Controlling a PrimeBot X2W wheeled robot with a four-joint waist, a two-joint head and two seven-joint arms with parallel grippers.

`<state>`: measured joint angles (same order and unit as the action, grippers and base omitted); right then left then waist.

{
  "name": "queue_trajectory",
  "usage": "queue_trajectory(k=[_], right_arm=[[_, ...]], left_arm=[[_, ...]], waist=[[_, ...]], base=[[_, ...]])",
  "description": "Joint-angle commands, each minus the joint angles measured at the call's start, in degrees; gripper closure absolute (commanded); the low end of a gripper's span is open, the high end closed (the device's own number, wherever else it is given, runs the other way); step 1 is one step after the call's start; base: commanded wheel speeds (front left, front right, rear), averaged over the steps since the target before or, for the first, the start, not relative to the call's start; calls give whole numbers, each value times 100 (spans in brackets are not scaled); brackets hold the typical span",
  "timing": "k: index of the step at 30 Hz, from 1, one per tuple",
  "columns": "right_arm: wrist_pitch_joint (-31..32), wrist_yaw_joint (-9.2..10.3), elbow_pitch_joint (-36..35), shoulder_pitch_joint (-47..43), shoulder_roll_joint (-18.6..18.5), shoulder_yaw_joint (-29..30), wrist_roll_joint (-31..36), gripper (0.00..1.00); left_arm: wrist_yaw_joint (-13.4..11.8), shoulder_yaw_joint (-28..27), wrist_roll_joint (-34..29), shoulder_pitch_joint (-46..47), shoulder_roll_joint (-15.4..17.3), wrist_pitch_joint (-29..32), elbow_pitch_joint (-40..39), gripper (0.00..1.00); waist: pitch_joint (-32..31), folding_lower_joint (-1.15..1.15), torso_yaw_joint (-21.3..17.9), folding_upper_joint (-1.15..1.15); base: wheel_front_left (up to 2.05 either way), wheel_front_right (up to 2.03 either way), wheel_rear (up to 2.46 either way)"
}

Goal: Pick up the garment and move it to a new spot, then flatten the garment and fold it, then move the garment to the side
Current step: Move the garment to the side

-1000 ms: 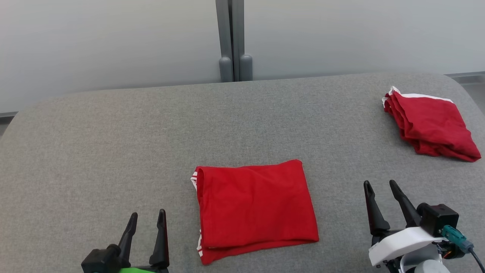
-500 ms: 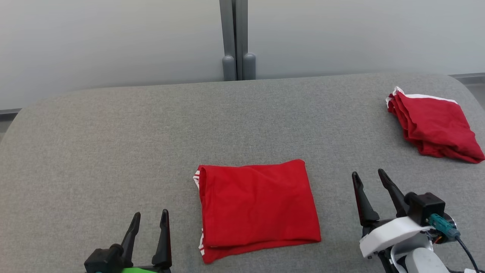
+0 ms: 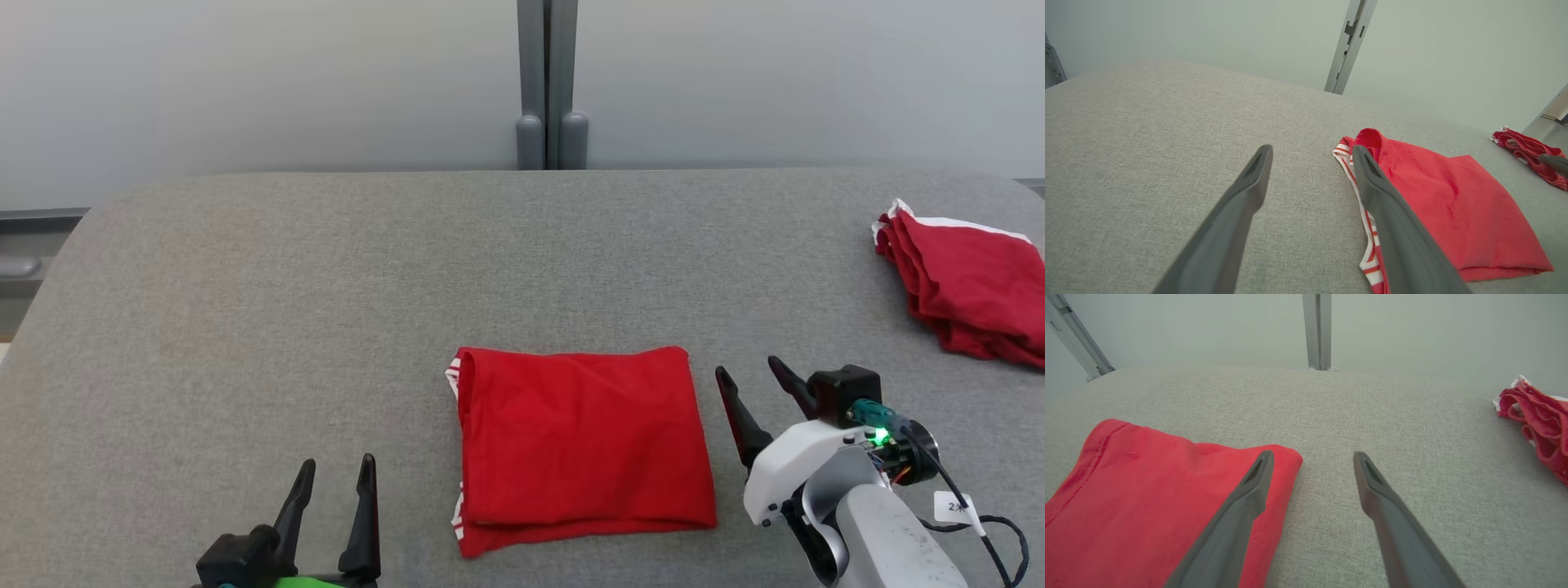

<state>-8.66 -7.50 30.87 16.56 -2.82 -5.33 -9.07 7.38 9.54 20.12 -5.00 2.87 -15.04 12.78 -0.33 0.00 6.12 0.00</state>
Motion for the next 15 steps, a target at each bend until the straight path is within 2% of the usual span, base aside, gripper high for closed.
queue_trajectory(k=[1,7,15], right_arm=[[95,4,136,79,-19,-39,-105,0],[555,4,708,296,-19,-288,-335,0],[1063,4,1299,543,-21,-665,-493,0]], left_arm=[[18,4,-1,68,6,-17,7,0],[18,24,34,84,6,-17,13,0],[15,1,46,140,6,-17,-27,0]], waist=[[25,0,125,0],[139,0,345,0],[264,0,426,0]], base=[[0,0,0],[0,0,0],[0,0,0]])
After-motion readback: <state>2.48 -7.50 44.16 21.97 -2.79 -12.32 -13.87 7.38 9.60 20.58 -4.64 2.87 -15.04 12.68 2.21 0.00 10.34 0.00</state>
